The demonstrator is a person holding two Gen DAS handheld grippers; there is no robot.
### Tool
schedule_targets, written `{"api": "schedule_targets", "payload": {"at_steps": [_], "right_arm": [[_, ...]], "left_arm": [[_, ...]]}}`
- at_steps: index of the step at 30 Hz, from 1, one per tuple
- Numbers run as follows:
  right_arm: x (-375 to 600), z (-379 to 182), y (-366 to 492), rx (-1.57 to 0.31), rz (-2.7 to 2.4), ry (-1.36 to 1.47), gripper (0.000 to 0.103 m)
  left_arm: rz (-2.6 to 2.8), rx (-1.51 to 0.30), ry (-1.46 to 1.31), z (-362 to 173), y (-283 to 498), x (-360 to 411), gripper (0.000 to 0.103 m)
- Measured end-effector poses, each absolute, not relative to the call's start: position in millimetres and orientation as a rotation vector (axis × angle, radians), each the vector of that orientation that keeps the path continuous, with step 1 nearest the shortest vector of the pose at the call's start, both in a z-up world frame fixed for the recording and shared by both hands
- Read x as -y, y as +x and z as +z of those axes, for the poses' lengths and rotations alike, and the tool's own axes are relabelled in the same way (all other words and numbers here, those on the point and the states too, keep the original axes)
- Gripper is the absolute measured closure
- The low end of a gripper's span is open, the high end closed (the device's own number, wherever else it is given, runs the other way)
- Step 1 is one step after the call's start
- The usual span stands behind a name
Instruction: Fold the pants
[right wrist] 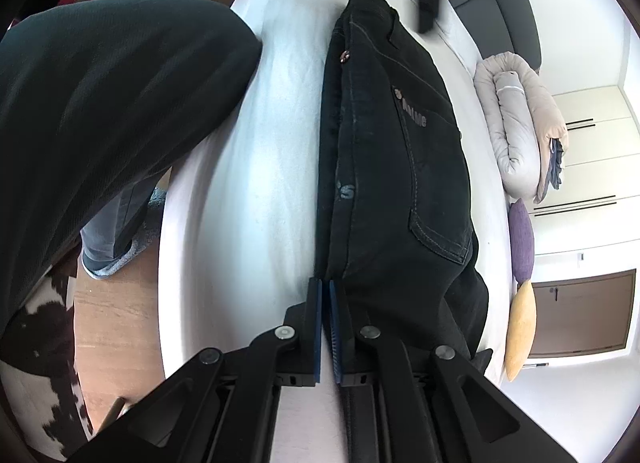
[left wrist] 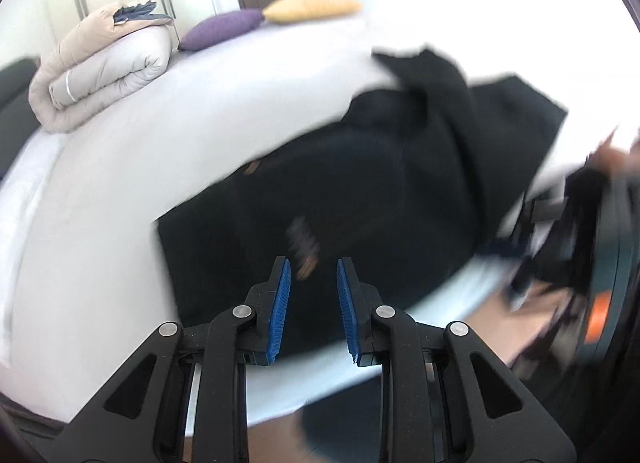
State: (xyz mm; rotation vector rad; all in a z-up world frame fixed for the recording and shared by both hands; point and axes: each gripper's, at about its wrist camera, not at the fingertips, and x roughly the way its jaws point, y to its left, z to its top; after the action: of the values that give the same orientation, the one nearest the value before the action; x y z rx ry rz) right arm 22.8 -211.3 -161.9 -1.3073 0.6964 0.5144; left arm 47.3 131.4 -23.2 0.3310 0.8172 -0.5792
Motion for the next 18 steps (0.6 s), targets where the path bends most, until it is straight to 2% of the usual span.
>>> {"api": "schedule_targets", "payload": {"at_steps": [3,6,8,9,15,16,17,18], "right_arm": [[214,-160,24,-0.695,0.508,-1.258,0.093],[219,-151,27,-0.701,0.506,-1.159,0.087],[227,-138,28,-0.740,0.532,-1.035,0.065],[234,-129,30,-0.767,0.557,-0.947,0.060],[327,-51,107,-0.881,0.497,-0.272,0.058],[352,-39,131,-0.874,0.424,-0.181,0.051],[380,-28,159,-0.870,0.322,-0.094,0.036],[403,-22,182,-0.872,0.217,-0.038,0.029]], "left_arm": [[-0.602,-0.843,0.245,-38,67,-94,0.080],[-0.607,-0.981,0.256,-80,82,-57,0.080],[-0.580,-0.981,0.245,-98,80,-52,0.080],[-0.577,-0.979,0.204,-99,80,-56,0.080],[-0.575,-0.992,0.074,-104,77,-68,0.080],[-0.569,-0.993,0.062,-104,77,-68,0.080],[-0.563,-0.993,0.055,-105,77,-65,0.080],[-0.560,-0.991,0.053,-105,75,-64,0.080]]}}
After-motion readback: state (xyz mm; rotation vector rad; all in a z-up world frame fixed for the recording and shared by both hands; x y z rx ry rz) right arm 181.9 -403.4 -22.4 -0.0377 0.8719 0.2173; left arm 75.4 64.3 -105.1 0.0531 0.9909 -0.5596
